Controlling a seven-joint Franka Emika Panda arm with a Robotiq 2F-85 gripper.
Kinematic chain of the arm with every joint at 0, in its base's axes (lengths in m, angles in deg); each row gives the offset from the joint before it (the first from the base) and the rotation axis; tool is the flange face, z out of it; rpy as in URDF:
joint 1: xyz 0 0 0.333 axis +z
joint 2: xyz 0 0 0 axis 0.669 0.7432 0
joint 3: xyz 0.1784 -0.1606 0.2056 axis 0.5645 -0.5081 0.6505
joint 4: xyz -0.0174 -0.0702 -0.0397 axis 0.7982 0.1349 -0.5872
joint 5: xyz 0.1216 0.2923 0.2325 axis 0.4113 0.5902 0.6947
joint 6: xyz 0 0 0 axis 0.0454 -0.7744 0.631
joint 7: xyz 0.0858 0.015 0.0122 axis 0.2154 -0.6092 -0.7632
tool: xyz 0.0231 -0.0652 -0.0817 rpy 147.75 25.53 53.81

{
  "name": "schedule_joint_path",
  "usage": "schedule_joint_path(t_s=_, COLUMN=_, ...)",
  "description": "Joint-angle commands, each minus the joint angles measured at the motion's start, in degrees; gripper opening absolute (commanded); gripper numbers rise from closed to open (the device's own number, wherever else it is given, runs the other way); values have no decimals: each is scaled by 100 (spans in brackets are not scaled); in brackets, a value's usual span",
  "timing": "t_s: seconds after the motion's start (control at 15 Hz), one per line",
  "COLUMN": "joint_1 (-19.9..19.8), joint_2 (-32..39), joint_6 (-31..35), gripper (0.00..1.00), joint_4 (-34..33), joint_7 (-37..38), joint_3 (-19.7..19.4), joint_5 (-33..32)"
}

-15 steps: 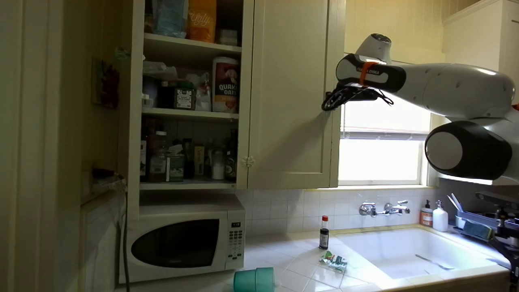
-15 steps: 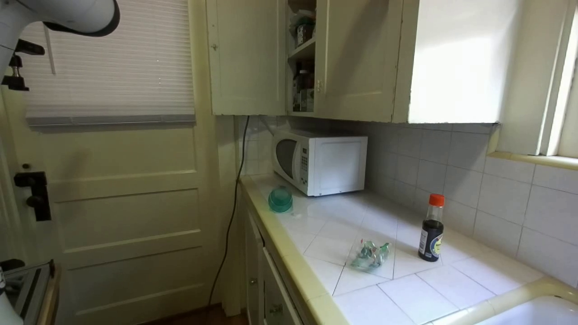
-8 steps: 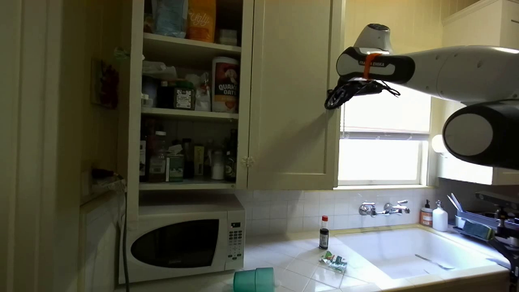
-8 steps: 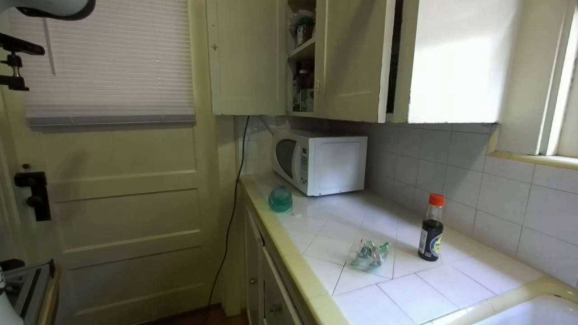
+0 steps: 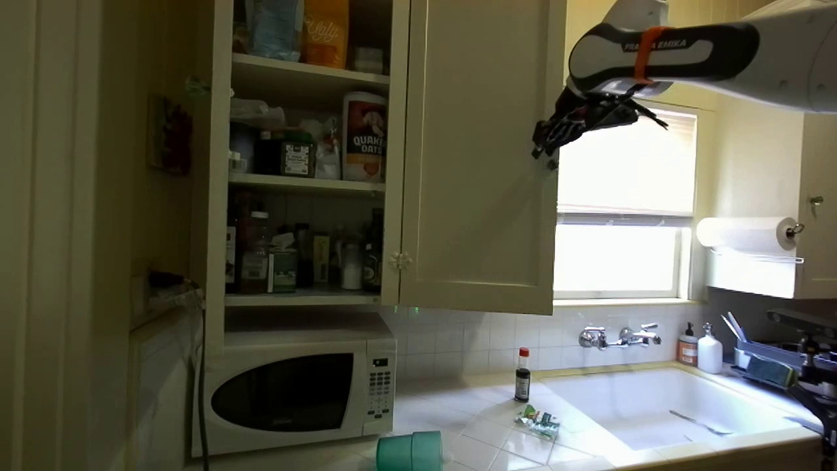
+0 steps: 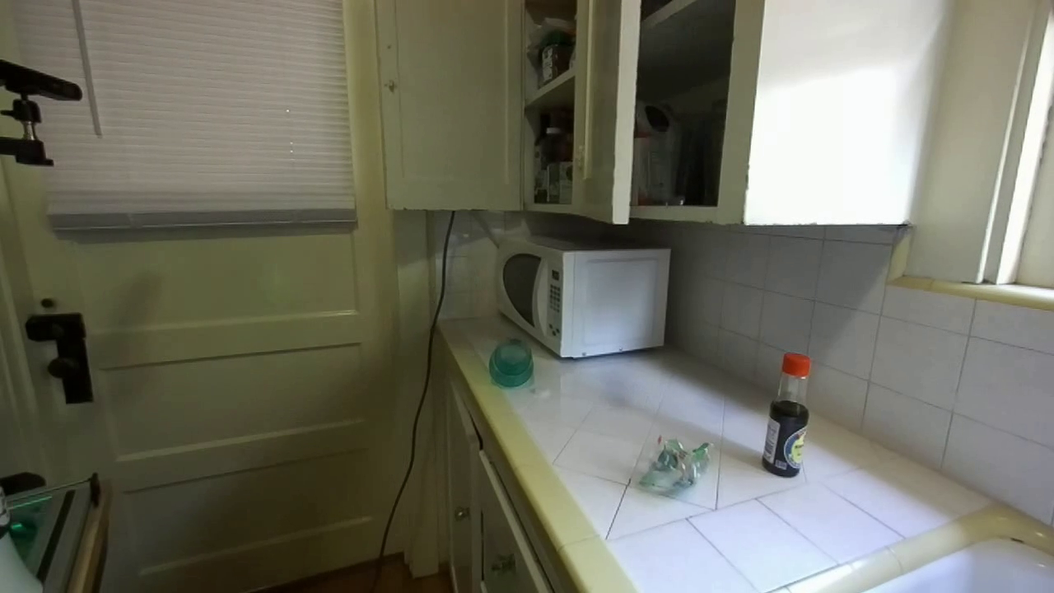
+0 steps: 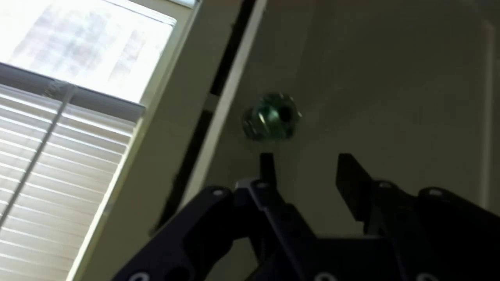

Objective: Open the cupboard then put the cup inside

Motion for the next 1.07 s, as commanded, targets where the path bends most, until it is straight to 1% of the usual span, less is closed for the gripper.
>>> schedule_joint_path(t_s=0.0, joint_1=384, joint_2=-1088, joint_6=124, gripper=78, joint_4=1019, joint_7=-185, joint_3=478, joint_5=-111)
schedule_joint_path(t_s=0.13, joint_1=531, joint_2=-1499, joint_6=114, gripper=94, joint_4=1263, joint_7=64, joint_3=863, joint_5=-248)
schedule_joint_path(t_s=0.2, joint_1=551, joint_2=-1733, joint_6=262, gripper=99, joint_4=1475, joint_7=276, joint_3=1074, joint_5=-369)
schedule_joint_path(t_s=0.33, joint_1=372, joint_2=-2217, joint_6=506, gripper=100, joint_4=1860, joint_7=1170, joint_3=1598, joint_5=-898)
schedule_joint_path(t_s=0.4, joint_1=282, joint_2=-2538, joint_6=555, gripper=100, joint_4=2172, joint_7=1554, joint_3=1777, joint_5=-1064)
schedule_joint_path(t_s=0.47, joint_1=206, joint_2=-2827, joint_6=426, gripper=100, joint_4=2336, joint_7=1900, joint_3=1931, joint_5=-1216)
schedule_joint_path(t_s=0.53, joint_1=155, joint_2=-3110, joint_6=429, gripper=100, joint_4=2580, joint_7=2153, joint_3=1997, joint_5=-1288)
schedule_joint_path(t_s=0.6, joint_1=42, joint_2=-3372, joint_6=467, gripper=100, joint_4=2790, joint_7=2566, joint_3=2055, joint_5=-1492)
schedule_joint_path(t_s=0.67, joint_1=-30, joint_2=-3618, joint_6=529, gripper=100, joint_4=3016, joint_7=2764, joint_3=2026, joint_5=-1534)
schedule_joint_path(t_s=0.73, joint_1=-123, joint_2=-3760, joint_6=450, gripper=100, joint_4=3095, joint_7=2957, joint_3=1969, joint_5=-1547)
schedule_joint_path(t_s=0.87, joint_1=-375, joint_2=-4067, joint_6=545, gripper=100, joint_4=3372, joint_7=3238, joint_3=1816, joint_5=-1587)
schedule_joint_path(t_s=1.0, joint_1=-705, joint_2=-4299, joint_6=619, gripper=100, joint_4=3616, joint_7=3509, joint_3=1683, joint_5=-1628)
